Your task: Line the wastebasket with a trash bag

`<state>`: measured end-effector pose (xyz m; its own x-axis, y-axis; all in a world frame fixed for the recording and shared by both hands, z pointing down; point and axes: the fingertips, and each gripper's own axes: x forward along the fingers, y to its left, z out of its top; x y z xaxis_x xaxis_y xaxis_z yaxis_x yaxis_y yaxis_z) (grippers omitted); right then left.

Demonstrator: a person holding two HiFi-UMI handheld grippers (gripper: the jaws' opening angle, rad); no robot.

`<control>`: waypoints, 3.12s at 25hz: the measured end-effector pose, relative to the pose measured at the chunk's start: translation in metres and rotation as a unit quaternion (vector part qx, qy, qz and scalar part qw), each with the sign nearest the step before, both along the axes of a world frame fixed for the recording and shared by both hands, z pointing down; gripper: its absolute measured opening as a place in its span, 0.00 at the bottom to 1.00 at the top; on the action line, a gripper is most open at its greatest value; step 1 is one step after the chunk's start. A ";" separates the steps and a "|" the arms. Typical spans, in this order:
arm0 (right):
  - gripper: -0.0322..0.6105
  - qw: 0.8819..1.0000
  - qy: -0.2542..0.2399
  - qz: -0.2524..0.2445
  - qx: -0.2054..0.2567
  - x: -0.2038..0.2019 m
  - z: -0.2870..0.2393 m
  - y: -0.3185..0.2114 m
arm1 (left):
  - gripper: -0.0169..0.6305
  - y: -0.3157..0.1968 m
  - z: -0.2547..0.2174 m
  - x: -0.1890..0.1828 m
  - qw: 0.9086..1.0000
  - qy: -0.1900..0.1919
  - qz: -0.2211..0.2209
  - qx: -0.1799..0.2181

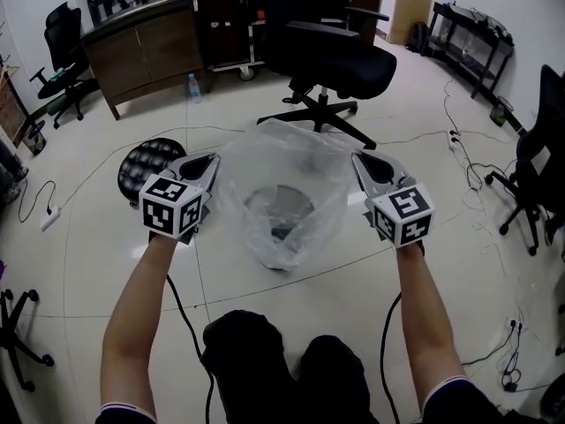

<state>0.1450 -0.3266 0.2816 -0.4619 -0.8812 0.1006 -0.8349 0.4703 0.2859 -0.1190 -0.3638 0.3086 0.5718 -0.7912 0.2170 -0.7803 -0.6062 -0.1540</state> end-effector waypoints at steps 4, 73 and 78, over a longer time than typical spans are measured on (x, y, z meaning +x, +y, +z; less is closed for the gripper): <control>0.05 1.000 -0.005 0.013 0.008 0.008 -0.006 -0.015 | 0.04 -0.010 0.006 0.008 1.000 -0.009 0.008 -0.003; 0.05 0.962 0.020 0.021 -0.271 0.015 0.317 -0.164 | 0.04 -0.126 0.299 -0.021 0.966 -0.058 -0.074 -0.239; 0.05 0.955 0.022 0.024 -0.295 0.012 0.346 -0.168 | 0.04 -0.129 0.323 -0.023 0.961 -0.061 -0.077 -0.258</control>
